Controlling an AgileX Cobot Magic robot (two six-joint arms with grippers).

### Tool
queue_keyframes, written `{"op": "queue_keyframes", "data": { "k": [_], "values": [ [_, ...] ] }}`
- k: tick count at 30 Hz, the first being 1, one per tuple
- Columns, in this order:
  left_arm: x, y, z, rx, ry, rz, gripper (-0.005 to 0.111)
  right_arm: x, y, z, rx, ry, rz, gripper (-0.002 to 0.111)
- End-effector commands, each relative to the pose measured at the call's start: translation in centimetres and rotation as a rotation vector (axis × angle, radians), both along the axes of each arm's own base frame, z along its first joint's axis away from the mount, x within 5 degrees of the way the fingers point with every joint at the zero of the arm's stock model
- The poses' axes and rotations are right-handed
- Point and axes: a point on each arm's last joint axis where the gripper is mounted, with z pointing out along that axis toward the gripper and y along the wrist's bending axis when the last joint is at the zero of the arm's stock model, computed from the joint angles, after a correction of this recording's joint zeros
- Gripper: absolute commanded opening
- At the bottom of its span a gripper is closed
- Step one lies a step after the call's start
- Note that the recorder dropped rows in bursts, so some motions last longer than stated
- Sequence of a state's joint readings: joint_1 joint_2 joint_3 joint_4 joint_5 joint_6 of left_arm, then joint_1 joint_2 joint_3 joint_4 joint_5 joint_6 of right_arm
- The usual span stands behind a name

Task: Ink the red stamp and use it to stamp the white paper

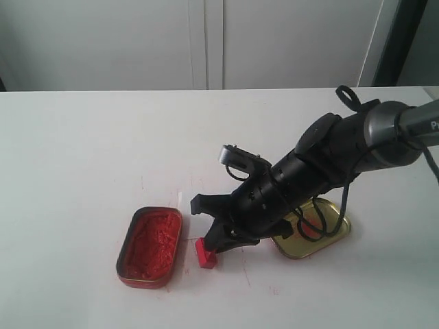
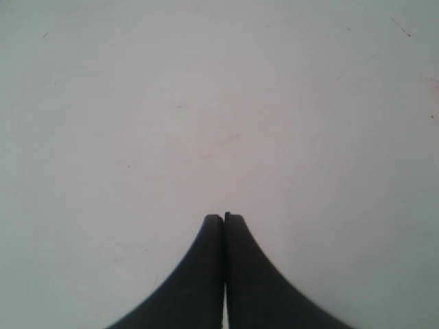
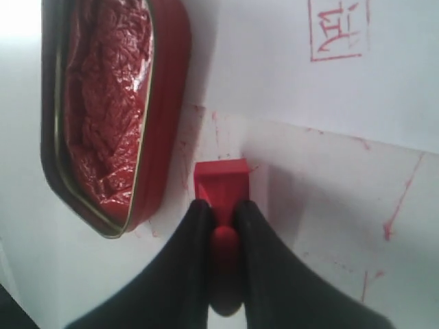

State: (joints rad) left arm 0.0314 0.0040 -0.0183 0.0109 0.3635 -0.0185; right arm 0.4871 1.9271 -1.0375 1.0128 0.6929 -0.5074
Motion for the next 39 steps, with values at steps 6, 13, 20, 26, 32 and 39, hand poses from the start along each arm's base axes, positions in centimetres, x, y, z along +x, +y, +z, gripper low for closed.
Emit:
{"op": "queue_keyframes", "data": {
  "k": [6, 13, 20, 26, 32, 39],
  "values": [
    [0.0, -0.1, -0.2, -0.006, 0.003, -0.007, 0.0, 0.3, -0.3, -0.1, -0.006, -0.001, -0.038, 0.023],
    [0.0, -0.1, -0.2, -0.006, 0.003, -0.007, 0.0, 0.7, -0.6, 0.2, -0.032, -0.026, -0.089, 0.041],
    [0.0, -0.1, -0.2, -0.006, 0.003, -0.007, 0.0, 0.8, -1.8, 1.3, -0.151, -0.108, -0.092, 0.041],
    [0.0, -0.1, -0.2, -0.006, 0.003, -0.007, 0.0, 0.8, -2.1, 2.2, -0.17, -0.137, -0.104, 0.041],
    [0.0, -0.1, -0.2, -0.006, 0.003, -0.007, 0.0, 0.8, -2.2, 3.7, -0.148, -0.189, -0.122, 0.041],
    [0.0, -0.1, -0.2, -0.006, 0.003, -0.007, 0.0, 0.2, -2.3, 5.5, -0.12, -0.206, -0.107, 0.015]
  ]
}}
